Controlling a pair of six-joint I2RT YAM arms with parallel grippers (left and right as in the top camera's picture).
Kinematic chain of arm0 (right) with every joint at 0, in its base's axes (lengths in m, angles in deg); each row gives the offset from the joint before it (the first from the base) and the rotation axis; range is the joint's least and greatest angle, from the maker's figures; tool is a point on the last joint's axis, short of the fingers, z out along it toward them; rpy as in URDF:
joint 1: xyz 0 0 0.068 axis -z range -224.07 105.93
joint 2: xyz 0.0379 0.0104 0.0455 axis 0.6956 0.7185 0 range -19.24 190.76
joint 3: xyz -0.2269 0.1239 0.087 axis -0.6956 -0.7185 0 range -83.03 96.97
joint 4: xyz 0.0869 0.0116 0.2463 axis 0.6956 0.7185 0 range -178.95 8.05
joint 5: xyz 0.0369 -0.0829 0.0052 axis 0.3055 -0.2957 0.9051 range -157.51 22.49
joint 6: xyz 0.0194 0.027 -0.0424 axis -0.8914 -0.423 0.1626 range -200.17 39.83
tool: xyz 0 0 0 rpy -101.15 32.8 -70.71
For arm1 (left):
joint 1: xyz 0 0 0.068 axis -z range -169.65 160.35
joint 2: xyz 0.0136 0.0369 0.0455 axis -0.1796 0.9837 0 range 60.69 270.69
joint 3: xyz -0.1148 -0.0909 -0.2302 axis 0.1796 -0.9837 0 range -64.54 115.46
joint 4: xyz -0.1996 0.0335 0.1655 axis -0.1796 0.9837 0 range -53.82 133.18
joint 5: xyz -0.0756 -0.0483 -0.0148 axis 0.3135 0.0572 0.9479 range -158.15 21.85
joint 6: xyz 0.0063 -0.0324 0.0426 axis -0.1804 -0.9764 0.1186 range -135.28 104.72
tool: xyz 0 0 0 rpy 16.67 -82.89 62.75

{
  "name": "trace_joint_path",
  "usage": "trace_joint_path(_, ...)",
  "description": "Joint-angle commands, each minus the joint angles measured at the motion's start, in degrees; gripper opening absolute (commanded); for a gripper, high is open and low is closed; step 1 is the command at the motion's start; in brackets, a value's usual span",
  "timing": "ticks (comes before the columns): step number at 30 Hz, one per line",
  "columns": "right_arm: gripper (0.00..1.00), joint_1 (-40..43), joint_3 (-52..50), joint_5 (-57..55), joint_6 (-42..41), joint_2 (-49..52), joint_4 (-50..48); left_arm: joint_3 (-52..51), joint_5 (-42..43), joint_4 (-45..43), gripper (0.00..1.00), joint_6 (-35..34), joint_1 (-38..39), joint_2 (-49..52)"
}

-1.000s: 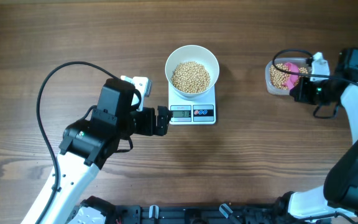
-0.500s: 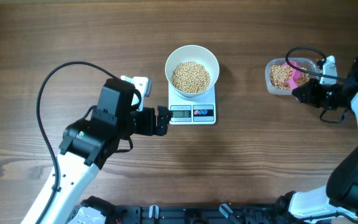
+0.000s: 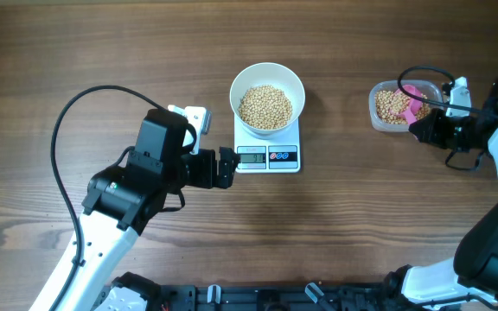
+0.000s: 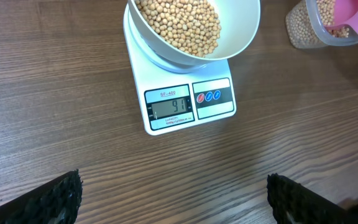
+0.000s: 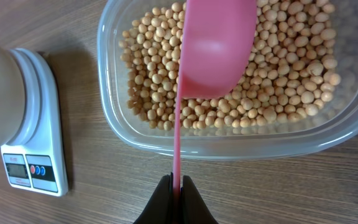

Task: Scoop item into bowl and weigh 150g on scale
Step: 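Lift the filled scoop up out of the tub with the right gripper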

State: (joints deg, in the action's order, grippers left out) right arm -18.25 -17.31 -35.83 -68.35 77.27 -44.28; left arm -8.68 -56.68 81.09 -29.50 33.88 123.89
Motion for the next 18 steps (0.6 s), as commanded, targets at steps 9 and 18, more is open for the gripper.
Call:
trace_joint_path(9, 0.04, 0.92, -0.59, 10.43, 0.00, 0.79, -0.48, 0.17, 0.66, -0.13, 1.00, 0.50, 0.26, -0.20)
trace_joint_path(18, 0.04, 6.69, -0.59, 18.53, -1.90, 0.79, 0.42, 0.17, 0.66, -0.13, 1.00, 0.50, 0.26, -0.20)
